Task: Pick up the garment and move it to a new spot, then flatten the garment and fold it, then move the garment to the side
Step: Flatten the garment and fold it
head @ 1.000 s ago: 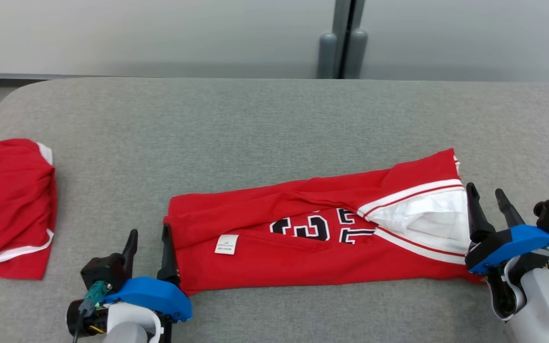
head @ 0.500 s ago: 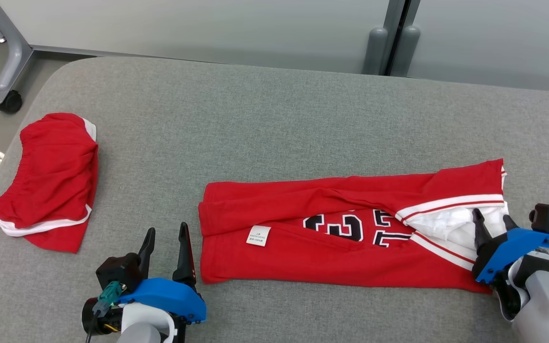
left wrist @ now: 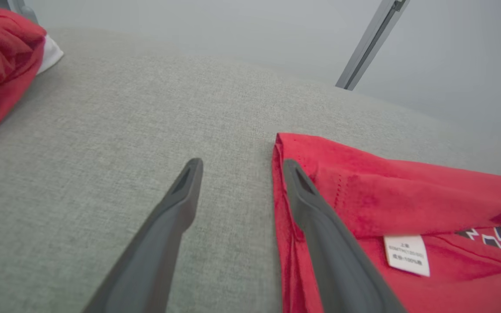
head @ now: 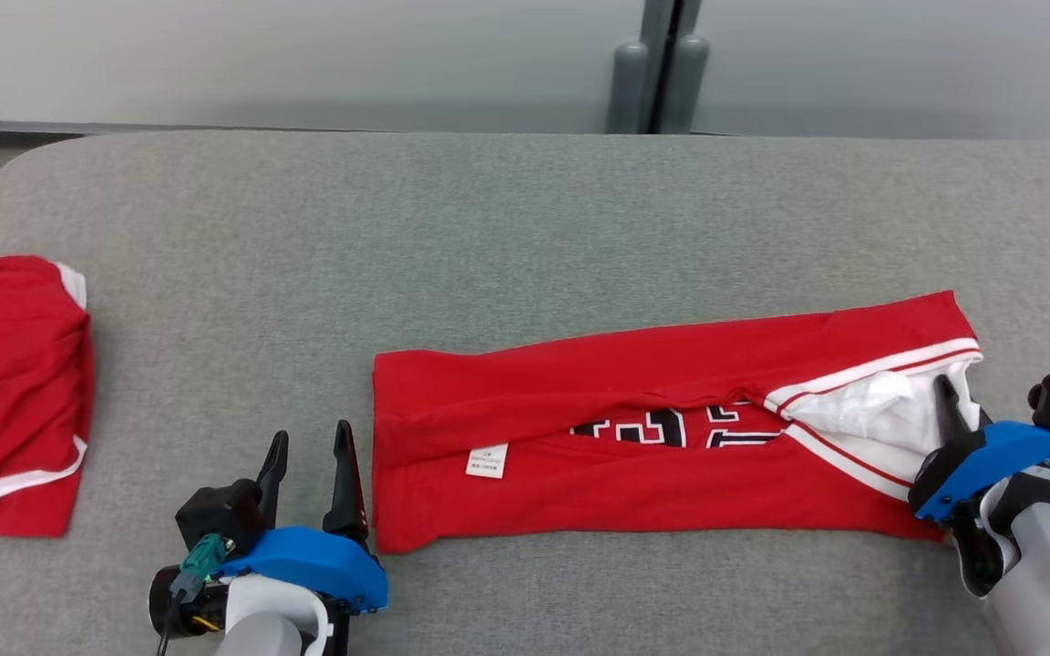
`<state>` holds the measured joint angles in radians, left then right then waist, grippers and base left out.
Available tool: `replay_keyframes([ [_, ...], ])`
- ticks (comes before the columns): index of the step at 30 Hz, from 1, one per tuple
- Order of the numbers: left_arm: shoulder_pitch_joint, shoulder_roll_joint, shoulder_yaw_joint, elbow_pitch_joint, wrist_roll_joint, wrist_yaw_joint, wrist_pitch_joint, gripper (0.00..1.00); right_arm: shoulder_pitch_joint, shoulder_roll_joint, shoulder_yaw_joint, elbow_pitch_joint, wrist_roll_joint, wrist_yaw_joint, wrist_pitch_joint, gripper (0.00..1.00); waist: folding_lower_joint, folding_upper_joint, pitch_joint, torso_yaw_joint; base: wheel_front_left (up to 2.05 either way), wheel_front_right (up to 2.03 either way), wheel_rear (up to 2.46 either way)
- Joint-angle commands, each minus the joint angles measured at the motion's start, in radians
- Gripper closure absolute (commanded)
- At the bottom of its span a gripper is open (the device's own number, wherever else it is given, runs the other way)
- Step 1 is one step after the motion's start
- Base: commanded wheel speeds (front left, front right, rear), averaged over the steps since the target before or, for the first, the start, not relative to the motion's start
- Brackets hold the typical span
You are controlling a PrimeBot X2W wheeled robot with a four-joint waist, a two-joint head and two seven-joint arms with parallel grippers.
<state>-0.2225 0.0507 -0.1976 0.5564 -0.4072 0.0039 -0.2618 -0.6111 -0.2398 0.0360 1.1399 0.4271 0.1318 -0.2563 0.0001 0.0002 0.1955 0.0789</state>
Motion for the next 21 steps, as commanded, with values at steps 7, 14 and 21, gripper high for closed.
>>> replay_keyframes([
  [7, -0.009, 0.0, -0.011, 0.003, -0.014, -0.003, -0.004, 0.0, 0.052, 0.008, -0.008, -0.172, 0.026, -0.001, -0.01, 1.0, -0.0001, -0.0002, -0.038, -0.098, 0.0, 0.0, 0.0],
  [14, -0.001, 0.0, -0.034, 0.009, -0.023, -0.004, -0.004, 0.0, 0.127, 0.091, 0.179, -0.367, 0.091, -0.001, -0.008, 1.0, -0.0001, -0.0002, -0.058, -0.088, 0.0, 0.0, 0.0],
  [21, 0.014, 0.0, -0.087, 0.02, -0.033, -0.01, -0.005, 0.0, 0.155, 0.132, 0.394, -0.465, 0.187, -0.001, 0.052, 1.0, -0.0001, -0.0002, -0.074, 0.019, 0.0, 0.0, 0.0],
])
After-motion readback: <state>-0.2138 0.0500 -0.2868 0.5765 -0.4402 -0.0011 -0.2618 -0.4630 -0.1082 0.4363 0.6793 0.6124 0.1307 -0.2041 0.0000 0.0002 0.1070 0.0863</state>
